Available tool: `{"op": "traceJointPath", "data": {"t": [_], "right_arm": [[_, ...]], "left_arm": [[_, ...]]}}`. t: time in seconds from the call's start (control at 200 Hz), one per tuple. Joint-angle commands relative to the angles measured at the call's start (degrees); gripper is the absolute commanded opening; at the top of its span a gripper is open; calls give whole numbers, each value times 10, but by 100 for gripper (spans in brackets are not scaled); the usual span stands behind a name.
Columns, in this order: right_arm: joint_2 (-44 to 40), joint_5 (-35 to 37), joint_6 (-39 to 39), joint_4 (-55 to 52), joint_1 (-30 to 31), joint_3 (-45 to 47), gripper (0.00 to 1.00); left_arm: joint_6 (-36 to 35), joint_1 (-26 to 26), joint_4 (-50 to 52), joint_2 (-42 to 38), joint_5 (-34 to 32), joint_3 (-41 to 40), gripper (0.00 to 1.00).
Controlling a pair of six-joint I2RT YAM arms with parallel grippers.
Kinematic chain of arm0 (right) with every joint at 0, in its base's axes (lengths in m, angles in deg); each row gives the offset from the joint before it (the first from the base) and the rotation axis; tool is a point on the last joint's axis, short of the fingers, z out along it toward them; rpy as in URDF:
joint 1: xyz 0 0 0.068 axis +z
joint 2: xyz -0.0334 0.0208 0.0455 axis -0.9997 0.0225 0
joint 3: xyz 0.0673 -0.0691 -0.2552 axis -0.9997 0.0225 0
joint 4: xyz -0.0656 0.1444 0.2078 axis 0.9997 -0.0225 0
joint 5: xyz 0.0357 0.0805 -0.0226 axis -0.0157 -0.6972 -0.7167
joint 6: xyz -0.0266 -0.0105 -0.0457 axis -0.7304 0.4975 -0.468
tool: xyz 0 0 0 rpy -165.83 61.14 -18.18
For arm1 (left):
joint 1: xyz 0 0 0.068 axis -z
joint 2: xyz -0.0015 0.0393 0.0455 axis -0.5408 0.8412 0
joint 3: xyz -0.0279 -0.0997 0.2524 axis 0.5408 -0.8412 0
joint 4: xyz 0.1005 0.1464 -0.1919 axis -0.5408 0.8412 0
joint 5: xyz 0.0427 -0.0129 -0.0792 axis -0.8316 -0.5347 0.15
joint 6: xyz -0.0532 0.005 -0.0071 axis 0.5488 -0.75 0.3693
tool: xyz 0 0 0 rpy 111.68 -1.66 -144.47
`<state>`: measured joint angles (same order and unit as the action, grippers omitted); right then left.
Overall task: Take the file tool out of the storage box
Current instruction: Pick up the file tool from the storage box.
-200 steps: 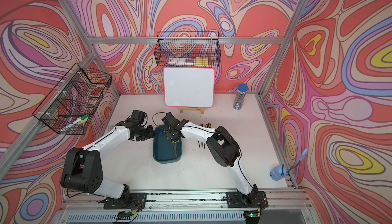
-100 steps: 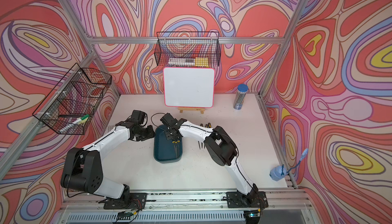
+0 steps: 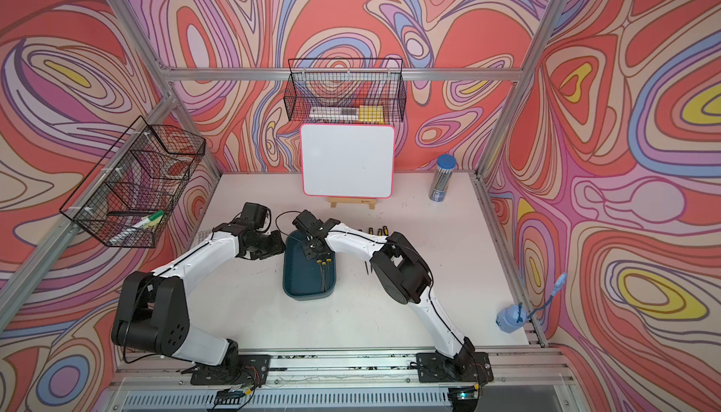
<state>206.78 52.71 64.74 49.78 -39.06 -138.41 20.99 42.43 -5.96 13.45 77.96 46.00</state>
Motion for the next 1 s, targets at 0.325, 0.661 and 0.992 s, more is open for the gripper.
{"op": "traceJointPath", "data": {"t": [0.325, 0.661, 0.992], "right_arm": [[43, -3, -3, -31, 6, -38, 24], [-67, -53, 37, 142, 5, 50, 9], [-188, -51, 74, 249, -58, 140, 8]], "left_arm": [[-2, -4, 17, -4, -10, -4, 39], [0, -4, 18, -3, -9, -4, 39], [2, -4, 17, 0, -2, -3, 39]]}}
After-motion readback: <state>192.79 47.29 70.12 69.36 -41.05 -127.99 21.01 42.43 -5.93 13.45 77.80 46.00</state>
